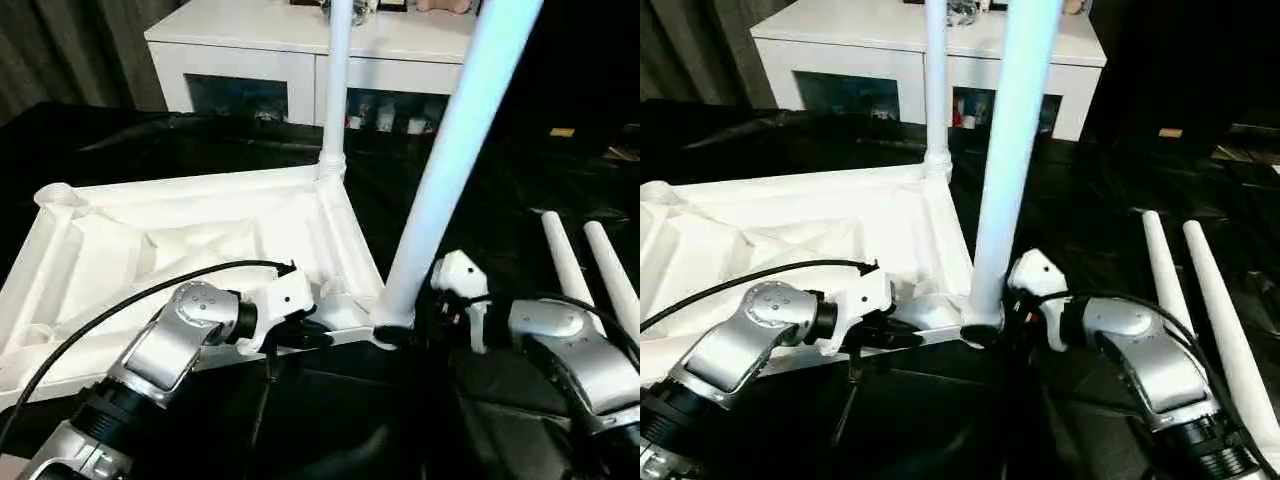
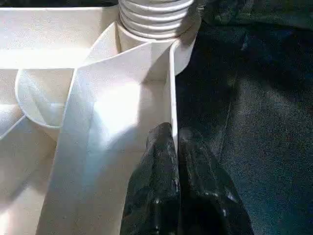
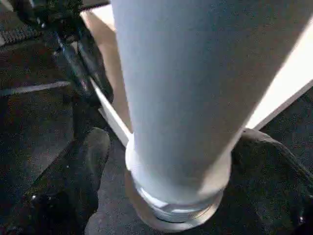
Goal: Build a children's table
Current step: Rotate leg to tighten
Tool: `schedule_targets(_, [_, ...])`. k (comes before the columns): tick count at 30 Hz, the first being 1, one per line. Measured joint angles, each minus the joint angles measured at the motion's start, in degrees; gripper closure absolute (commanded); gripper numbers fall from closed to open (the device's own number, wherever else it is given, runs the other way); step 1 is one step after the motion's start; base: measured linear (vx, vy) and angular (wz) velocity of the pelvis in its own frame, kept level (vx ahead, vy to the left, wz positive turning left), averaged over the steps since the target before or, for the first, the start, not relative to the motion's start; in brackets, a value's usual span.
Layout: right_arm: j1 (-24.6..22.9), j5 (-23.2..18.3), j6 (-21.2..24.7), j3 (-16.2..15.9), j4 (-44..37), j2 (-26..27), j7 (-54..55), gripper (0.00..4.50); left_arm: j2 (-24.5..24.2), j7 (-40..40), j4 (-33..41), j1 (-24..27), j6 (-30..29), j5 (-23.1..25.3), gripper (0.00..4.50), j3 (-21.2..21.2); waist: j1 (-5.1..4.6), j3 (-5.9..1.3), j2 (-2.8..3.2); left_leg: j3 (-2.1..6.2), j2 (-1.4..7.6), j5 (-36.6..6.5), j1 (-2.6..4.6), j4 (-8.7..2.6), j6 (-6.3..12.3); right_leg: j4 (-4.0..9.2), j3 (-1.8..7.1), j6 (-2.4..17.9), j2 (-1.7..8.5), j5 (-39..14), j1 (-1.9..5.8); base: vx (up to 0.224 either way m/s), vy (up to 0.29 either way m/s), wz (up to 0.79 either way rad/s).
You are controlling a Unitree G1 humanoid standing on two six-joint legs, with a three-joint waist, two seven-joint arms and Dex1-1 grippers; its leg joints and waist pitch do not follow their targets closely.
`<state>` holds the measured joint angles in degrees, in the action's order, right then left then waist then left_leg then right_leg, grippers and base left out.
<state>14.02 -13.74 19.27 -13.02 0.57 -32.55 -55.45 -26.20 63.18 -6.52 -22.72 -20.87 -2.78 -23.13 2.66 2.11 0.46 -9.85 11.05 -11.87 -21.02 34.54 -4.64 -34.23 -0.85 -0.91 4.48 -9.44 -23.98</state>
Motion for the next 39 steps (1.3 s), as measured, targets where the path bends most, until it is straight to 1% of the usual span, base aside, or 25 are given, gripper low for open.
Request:
schedule_targets(1, [0.00, 0.07, -0.01, -0.17, 0.16, 0.00, -0.06, 0.48, -0.04, 0.13, 0.00, 0.00, 0.00, -0.03, 4.50, 0.00, 0.01, 0.00, 0.00, -0.01, 0.00, 0.00, -0.01, 0.00, 0.00, 0.00, 0.00, 0.00, 0.00, 0.00, 0.00, 0.000, 0.000, 0.00])
schedule_targets(11, [0.68, -0.14, 0.05, -0.03, 1.55, 0.49, -0.14, 1.37, -0.19, 0.33, 0.00, 0.00, 0.07, -0.05, 4.50, 0.00, 0.08, 0.00, 0.00, -0.02, 0.00, 0.01, -0.03, 0.01, 0.01, 0.02, 0.00, 0.00, 0.00, 0.00, 0.00, 0.000, 0.000, 0.00])
schedule_targets(12, [0.75, -0.16, 0.05, 0.02, 1.74, 0.53, -0.18, 1.53, -0.19, 0.34, 0.00, 0.01, 0.07, -0.05, 4.50, 0.00, 0.08, 0.00, 0.00, -0.02, 0.00, 0.01, -0.03, 0.01, 0.01, 0.02, 0.00, 0.00, 0.00, 0.00, 0.00, 0.000, 0.000, 0.00])
schedule_targets(13, [0.76, -0.16, 0.05, 0.02, 1.75, 0.53, -0.21, 1.53, -0.20, 0.36, 0.00, 0.01, 0.07, -0.05, 4.50, 0.00, 0.08, 0.00, 0.00, -0.02, 0.00, 0.01, -0.02, 0.01, 0.01, 0.02, 0.00, 0.00, 0.00, 0.00, 0.00, 0.000, 0.000, 0.00])
schedule_targets(15, [0.76, -0.16, 0.05, 0.01, 1.87, 0.55, -0.26, 1.73, -0.26, 0.40, 0.00, 0.01, 0.06, -0.05, 4.50, 0.00, 0.08, 0.00, 0.00, -0.02, 0.00, 0.01, -0.03, 0.01, 0.01, 0.02, 0.00, 0.00, 0.00, 0.00, -0.01, 0.000, 0.000, 0.00])
schedule_targets(24, [0.77, 0.44, 0.02, -0.38, 2.51, 1.08, -0.29, 1.81, -0.71, 0.44, 0.39, 0.55, -0.05, 0.08, 4.50, -0.01, 0.01, -0.01, -0.02, -0.02, 0.00, 0.01, -0.02, 0.04, 0.01, 0.00, 0.00, 0.00, 0.00, 0.00, 0.01, 0.000, 0.000, 0.00])
schedule_targets(26, [1.71, 1.24, 0.13, -0.37, 4.30, 3.61, 2.85, 1.82, -0.23, -1.51, 0.13, 0.48, -0.43, 0.68, 4.50, 0.21, -0.32, -0.04, -0.07, -0.03, 0.01, 0.02, 0.02, 0.07, -0.01, -0.07, 0.00, 0.01, -0.02, 0.01, 0.05, 0.000, 0.000, 0.00])
schedule_targets(27, [2.49, 2.07, 0.40, -0.15, 5.61, 5.81, 6.16, 1.82, 0.35, -3.32, -0.36, 0.16, -0.88, 1.41, 4.50, 0.58, -0.78, -0.05, -0.07, -0.02, 0.01, 0.05, 0.00, 0.10, -0.06, -0.14, 0.04, 0.04, -0.03, 0.02, 0.08, 0.000, 0.000, 0.00])
schedule_targets(29, [3.69, 2.93, 1.08, 0.91, 7.77, 8.88, 11.57, 1.83, 2.83, -6.57, -2.18, -0.50, -1.77, 2.25, 4.50, 1.56, -1.12, -0.05, -0.06, -0.01, -0.01, 0.07, 0.05, 0.16, -0.09, -0.19, 0.09, 0.06, -0.02, 0.04, 0.14, 0.000, 0.000, 0.00])
schedule_targets(31, [5.02, 3.59, 2.91, 2.86, 10.74, 13.80, 19.58, 1.83, 7.12, -11.77, -4.55, -1.21, -3.99, 2.59, 4.50, 3.18, -1.37, -0.06, -0.05, 0.02, -0.02, 0.09, 0.10, 0.17, -0.14, -0.18, 0.09, 0.07, -0.03, 0.05, 0.20, 0.000, 0.000, 0.00])
schedule_targets(32, [6.57, 4.97, 3.68, 4.15, 12.62, 16.74, 24.93, 1.83, 9.34, -14.89, -6.06, -2.34, -5.43, 3.26, 4.50, 3.61, -1.68, -0.09, 0.01, 0.00, -0.03, 0.10, 0.11, 0.21, -0.16, -0.22, 0.12, 0.11, -0.03, 0.09, 0.20, 0.000, 0.000, 0.00])
schedule_targets(33, [8.54, 6.96, 4.07, 4.63, 14.84, 19.99, 31.56, 1.83, 12.16, -18.65, -7.71, -3.69, -7.38, 3.90, 4.50, 4.16, -2.10, -0.11, 0.19, 0.02, -0.07, 0.11, 0.07, 0.21, -0.17, -0.19, 0.15, 0.11, -0.02, 0.10, 0.15, 0.000, 0.000, 0.00])
schedule_targets(34, [9.46, 7.44, 4.20, 5.30, 16.26, 22.03, 35.49, 1.83, 13.96, -21.11, -8.48, -4.31, -8.47, 4.17, 4.50, 4.34, -2.25, -0.13, 0.27, 0.05, -0.08, 0.11, 0.06, 0.20, -0.17, -0.17, 0.13, 0.08, 0.00, 0.08, 0.16, 0.000, 0.000, 0.00])
schedule_targets(36, [11.72, 7.85, 3.81, 8.37, 20.23, 27.66, 45.07, 1.83, 17.81, -26.68, -10.42, -5.81, -10.54, 5.11, 4.50, 4.64, -2.42, -0.19, 0.36, 0.06, -0.08, 0.11, 0.09, 0.17, -0.17, -0.17, 0.12, -0.06, -0.01, 0.00, 0.17, 0.000, 0.000, 0.00])
schedule_targets(37, [12.51, 7.90, 3.49, 8.79, 21.47, 28.68, 47.66, 1.83, 18.80, -28.34, -11.20, -6.33, -10.86, 5.21, 4.50, 4.71, -2.43, -0.20, 0.39, 0.10, -0.08, 0.11, 0.07, 0.15, -0.17, -0.16, 0.09, -0.13, -0.01, -0.03, 0.18, 0.000, 0.000, 0.00])
schedule_targets(39, [15.24, 8.23, 1.37, 9.98, 26.16, 30.84, 52.59, 1.83, 21.86, -32.55, -14.17, -8.15, -10.88, 6.40, 4.50, 4.72, -2.37, -0.21, 0.41, 0.13, -0.09, 0.11, 0.09, 0.16, -0.17, -0.14, 0.07, -0.15, -0.01, -0.04, 0.18, 0.000, 0.000, 0.00])
